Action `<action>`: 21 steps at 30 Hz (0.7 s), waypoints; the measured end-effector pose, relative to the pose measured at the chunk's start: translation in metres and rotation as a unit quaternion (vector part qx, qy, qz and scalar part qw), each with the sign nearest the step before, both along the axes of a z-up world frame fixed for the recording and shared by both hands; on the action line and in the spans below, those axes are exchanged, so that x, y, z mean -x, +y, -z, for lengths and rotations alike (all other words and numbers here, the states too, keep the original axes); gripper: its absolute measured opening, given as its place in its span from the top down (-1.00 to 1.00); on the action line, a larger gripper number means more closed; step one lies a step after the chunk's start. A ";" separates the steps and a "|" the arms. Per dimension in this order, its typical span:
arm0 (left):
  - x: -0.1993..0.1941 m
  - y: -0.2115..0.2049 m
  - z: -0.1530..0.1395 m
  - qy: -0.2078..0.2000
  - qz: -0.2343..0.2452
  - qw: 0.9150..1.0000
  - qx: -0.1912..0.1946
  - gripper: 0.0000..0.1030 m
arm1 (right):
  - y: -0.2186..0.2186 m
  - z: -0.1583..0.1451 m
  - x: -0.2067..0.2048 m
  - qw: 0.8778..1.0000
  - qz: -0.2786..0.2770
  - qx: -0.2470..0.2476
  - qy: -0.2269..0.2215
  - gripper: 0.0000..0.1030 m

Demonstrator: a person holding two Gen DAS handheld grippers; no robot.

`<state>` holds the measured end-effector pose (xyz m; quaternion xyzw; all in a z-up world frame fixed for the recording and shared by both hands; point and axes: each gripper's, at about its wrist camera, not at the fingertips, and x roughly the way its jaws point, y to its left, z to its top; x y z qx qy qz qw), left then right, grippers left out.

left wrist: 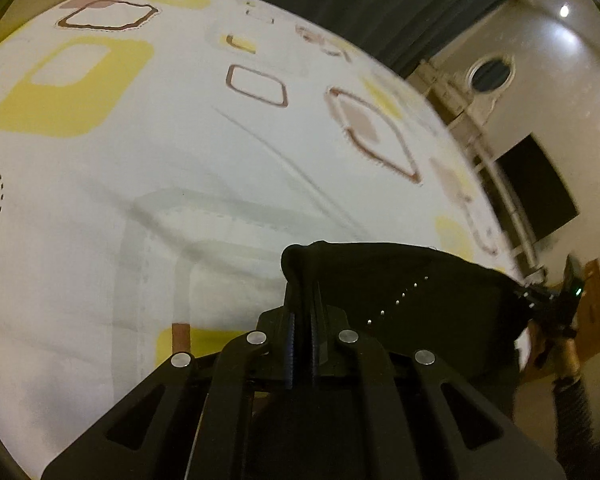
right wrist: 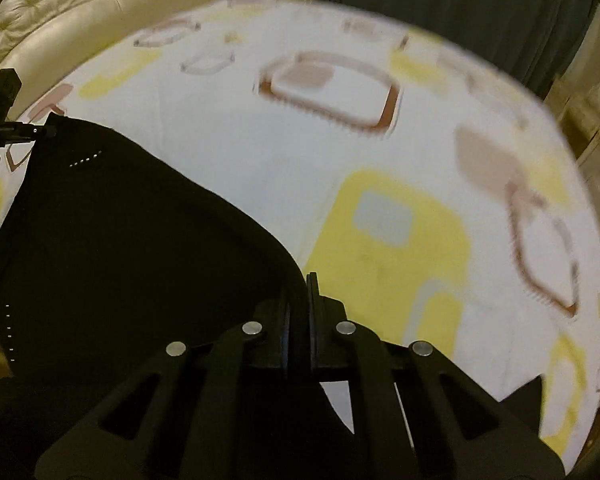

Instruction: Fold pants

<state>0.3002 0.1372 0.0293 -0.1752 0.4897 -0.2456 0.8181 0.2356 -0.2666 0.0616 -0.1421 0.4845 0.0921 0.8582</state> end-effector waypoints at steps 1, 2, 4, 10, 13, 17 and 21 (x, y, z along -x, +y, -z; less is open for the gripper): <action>0.004 0.003 -0.001 -0.001 -0.003 1.000 0.005 0.90 | 0.006 -0.002 0.011 1.000 -0.011 0.011 -0.014 0.89; 0.008 0.004 -0.001 -0.001 -0.005 1.000 0.008 0.90 | 0.010 -0.004 0.020 0.999 -0.021 0.025 -0.026 0.89; 0.017 0.006 -0.003 -0.005 -0.007 1.000 0.020 0.90 | 0.019 -0.006 0.042 0.997 -0.035 0.044 -0.045 0.89; 0.061 0.021 -0.021 -0.028 -0.010 0.997 0.064 0.90 | 0.041 -0.011 0.103 0.991 -0.064 0.073 -0.091 0.89; 0.090 0.028 -0.028 -0.037 -0.005 0.997 0.072 0.90 | 0.049 -0.010 0.133 0.989 -0.073 0.075 -0.106 0.88; 0.128 0.044 -0.025 -0.035 -0.012 0.996 0.079 0.90 | 0.054 -0.002 0.169 0.987 -0.084 0.081 -0.106 0.88; 0.166 0.064 -0.010 -0.017 -0.027 0.995 0.093 0.90 | 0.055 0.014 0.199 0.989 -0.087 0.076 -0.087 0.88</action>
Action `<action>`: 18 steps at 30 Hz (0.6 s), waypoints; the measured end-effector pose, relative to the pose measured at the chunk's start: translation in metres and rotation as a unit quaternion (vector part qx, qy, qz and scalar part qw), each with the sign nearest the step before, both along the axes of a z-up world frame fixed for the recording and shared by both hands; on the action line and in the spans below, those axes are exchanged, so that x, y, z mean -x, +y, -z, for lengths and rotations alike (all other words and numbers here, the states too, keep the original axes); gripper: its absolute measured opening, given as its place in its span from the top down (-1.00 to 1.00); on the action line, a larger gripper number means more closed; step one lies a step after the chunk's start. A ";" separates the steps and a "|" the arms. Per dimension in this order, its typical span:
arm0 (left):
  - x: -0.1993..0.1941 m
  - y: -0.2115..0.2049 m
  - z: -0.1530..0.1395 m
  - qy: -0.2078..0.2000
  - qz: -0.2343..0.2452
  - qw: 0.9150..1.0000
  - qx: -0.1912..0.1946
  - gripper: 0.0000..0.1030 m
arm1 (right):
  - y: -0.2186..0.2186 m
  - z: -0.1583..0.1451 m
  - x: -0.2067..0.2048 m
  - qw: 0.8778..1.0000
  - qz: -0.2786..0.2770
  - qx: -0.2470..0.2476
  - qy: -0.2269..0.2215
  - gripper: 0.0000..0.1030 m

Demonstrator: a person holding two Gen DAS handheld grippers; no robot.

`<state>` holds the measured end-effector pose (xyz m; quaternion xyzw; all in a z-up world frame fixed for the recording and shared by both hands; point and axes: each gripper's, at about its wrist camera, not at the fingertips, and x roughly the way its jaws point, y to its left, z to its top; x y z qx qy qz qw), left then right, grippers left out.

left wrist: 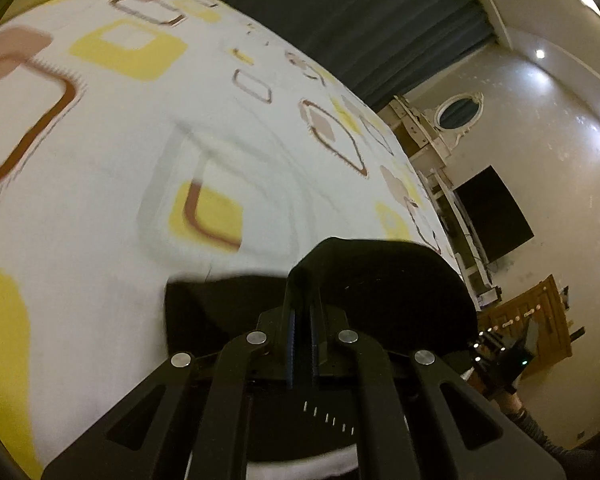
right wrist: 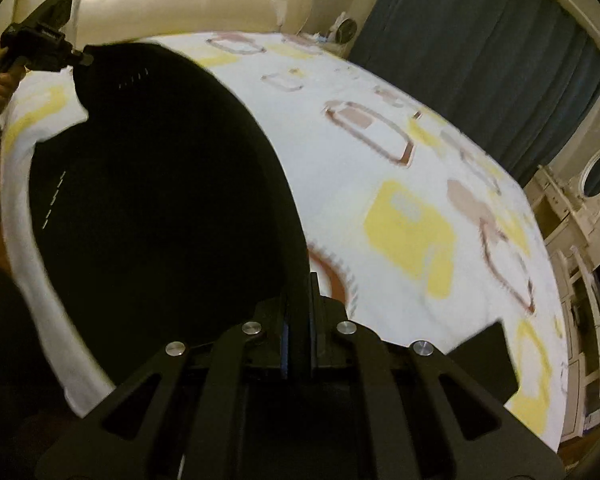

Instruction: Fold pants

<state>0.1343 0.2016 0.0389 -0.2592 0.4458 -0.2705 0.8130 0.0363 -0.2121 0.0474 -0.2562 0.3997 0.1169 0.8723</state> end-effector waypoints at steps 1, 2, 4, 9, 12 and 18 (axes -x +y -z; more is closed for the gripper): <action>0.006 0.004 0.005 0.006 -0.003 1.000 0.002 0.89 | -0.001 0.006 0.008 1.000 0.001 -0.003 0.007 0.87; 0.013 0.007 0.010 0.012 -0.006 1.000 0.003 0.89 | 0.000 0.011 0.015 1.000 0.002 -0.002 0.014 0.87; 0.026 0.013 0.024 0.029 -0.014 0.999 0.014 0.89 | -0.002 0.024 0.027 1.000 0.007 -0.004 0.027 0.87; 0.045 0.022 0.053 0.058 -0.027 0.998 0.016 0.85 | 0.000 0.054 0.040 0.998 0.016 -0.002 0.063 0.84; 0.051 0.018 0.064 0.071 -0.027 0.997 -0.002 0.81 | 0.003 0.064 0.044 0.998 0.023 0.006 0.067 0.82; 0.077 0.038 0.071 0.098 -0.050 0.993 0.046 0.10 | -0.007 0.053 0.056 0.992 0.055 -0.068 0.096 0.09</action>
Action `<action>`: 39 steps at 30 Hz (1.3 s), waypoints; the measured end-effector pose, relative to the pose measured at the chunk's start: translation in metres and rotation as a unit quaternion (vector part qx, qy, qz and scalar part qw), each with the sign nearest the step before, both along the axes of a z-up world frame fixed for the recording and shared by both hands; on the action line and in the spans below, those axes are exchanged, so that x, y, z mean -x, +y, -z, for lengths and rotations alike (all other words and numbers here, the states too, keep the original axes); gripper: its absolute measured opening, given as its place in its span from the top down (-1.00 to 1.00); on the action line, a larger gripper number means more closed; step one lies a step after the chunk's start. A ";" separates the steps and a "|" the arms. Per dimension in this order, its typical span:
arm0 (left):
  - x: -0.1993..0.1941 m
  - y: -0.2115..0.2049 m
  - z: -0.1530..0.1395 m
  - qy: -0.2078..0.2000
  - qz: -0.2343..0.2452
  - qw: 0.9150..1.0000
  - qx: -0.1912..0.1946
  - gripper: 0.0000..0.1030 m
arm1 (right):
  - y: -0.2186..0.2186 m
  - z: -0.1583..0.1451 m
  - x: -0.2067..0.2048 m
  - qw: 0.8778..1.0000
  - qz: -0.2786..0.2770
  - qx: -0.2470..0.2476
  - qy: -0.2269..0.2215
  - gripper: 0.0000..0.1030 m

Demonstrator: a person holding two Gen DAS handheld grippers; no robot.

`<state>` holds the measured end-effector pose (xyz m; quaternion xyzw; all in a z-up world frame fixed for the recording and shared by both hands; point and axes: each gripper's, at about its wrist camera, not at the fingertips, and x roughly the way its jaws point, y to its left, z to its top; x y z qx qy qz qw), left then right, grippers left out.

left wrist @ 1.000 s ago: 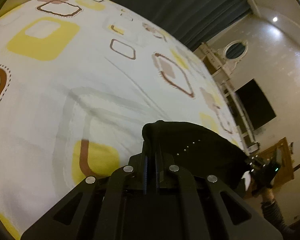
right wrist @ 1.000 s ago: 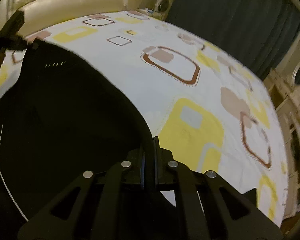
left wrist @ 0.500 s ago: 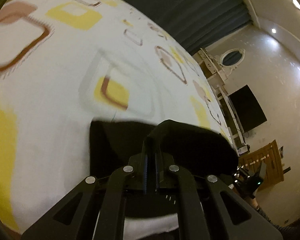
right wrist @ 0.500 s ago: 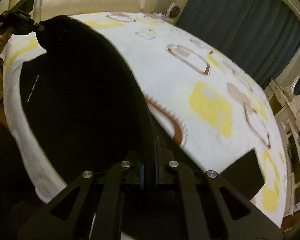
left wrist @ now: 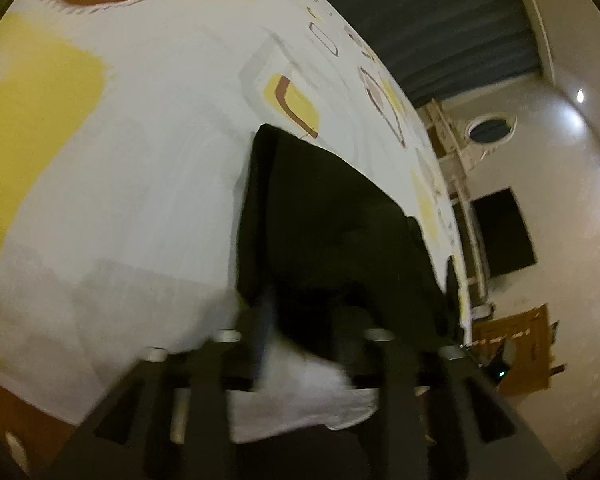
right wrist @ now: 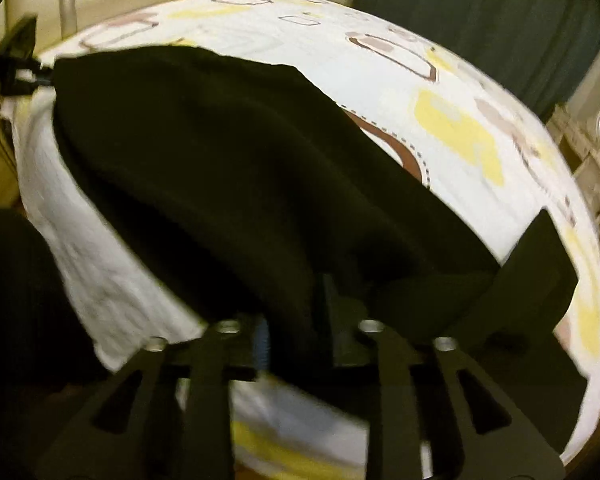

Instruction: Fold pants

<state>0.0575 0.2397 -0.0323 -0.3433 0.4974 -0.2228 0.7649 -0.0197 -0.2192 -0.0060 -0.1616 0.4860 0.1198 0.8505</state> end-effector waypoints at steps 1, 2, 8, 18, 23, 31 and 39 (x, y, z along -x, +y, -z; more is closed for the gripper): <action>0.006 0.004 -0.001 0.001 -0.009 1.000 0.011 -0.04 | -0.003 -0.005 0.007 1.000 0.010 -0.016 0.002 -0.01; 0.011 0.008 -0.002 0.001 -0.016 1.000 0.024 -0.07 | -0.006 -0.008 0.011 0.999 0.018 -0.029 0.004 -0.03; 0.021 0.002 -0.012 0.000 -0.051 0.996 0.069 -0.20 | -0.047 -0.024 0.018 0.969 0.115 -0.214 0.033 -0.06; -0.013 -0.029 -0.002 0.021 -0.071 0.997 0.030 -0.22 | -0.095 0.022 0.025 0.828 0.279 -0.474 0.105 -0.06; -0.021 -0.035 0.001 0.027 -0.077 0.997 0.019 -0.22 | -0.101 0.030 0.021 0.798 0.317 -0.502 0.106 -0.06; -0.020 -0.046 0.003 0.027 -0.059 0.998 -0.023 0.37 | -0.105 0.030 0.017 0.786 0.353 -0.501 0.080 -0.06; -0.022 -0.052 0.004 0.030 -0.052 0.998 -0.035 0.63 | -0.106 0.039 0.008 0.777 0.396 -0.483 0.078 0.79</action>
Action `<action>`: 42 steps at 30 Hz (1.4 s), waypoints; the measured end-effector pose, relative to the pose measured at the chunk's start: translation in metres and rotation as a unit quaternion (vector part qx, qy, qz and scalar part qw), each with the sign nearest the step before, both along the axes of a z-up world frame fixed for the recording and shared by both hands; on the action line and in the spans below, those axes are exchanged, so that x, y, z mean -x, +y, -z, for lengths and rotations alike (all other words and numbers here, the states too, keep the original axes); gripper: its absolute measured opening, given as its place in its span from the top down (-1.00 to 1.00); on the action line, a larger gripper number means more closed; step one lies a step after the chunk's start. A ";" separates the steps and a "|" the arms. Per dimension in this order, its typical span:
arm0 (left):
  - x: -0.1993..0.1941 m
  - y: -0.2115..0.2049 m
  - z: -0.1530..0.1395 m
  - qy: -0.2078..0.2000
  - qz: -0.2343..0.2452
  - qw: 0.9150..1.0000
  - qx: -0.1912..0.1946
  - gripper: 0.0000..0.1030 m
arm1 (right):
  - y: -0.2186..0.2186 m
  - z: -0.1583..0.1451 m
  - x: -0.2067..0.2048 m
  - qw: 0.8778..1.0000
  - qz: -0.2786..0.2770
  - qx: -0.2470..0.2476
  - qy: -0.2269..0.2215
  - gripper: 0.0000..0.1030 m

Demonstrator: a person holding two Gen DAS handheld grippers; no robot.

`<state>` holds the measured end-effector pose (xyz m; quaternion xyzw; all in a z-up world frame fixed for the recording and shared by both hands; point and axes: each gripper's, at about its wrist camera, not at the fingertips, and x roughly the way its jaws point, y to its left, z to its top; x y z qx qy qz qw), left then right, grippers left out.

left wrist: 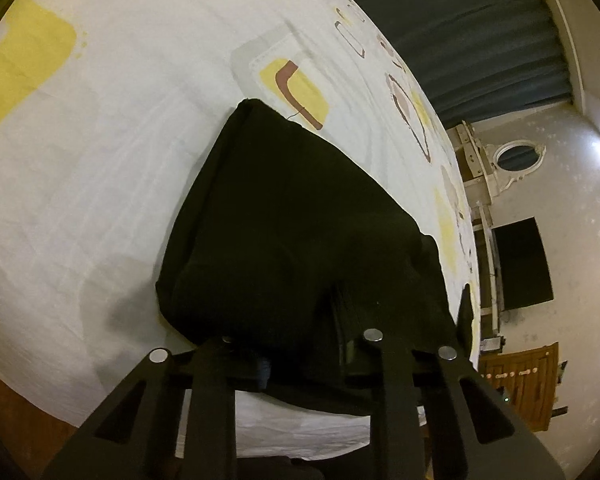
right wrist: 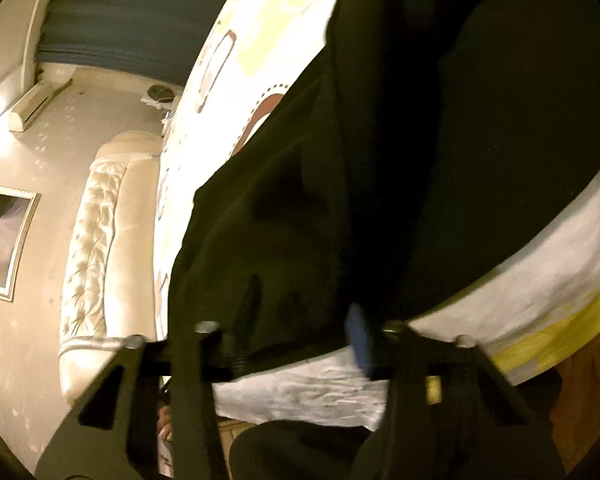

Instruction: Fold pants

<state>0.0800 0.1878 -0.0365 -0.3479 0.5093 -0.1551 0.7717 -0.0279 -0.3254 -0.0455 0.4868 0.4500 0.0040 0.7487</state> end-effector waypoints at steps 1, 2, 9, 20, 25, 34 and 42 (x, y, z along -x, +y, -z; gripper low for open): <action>-0.001 -0.002 -0.001 -0.001 0.003 1.000 -0.004 0.75 | -0.002 -0.001 -0.003 1.000 -0.004 0.004 -0.002 0.84; -0.001 -0.003 -0.003 -0.003 0.007 1.000 -0.008 0.83 | -0.005 -0.005 -0.005 1.000 -0.007 0.011 -0.007 0.84; 0.016 -0.019 -0.025 -0.052 0.026 0.997 -0.044 0.86 | -0.017 -0.081 -0.012 0.985 -0.039 0.118 -0.116 0.87; 0.016 -0.014 0.011 -0.022 0.048 0.998 -0.032 0.82 | -0.034 0.003 0.002 0.993 -0.056 0.096 -0.040 0.87; 0.024 -0.014 0.000 -0.040 0.060 0.995 -0.071 0.57 | -0.047 0.001 0.008 0.995 -0.061 0.067 -0.030 0.61; 0.039 -0.009 -0.050 -0.103 0.035 0.979 -0.174 -0.30 | -0.131 -0.070 0.022 0.989 0.009 0.132 -0.066 0.13; 0.001 -0.062 -0.054 -0.118 0.046 0.960 -0.251 -0.49 | -0.207 -0.097 -0.060 0.979 0.082 0.185 -0.026 0.05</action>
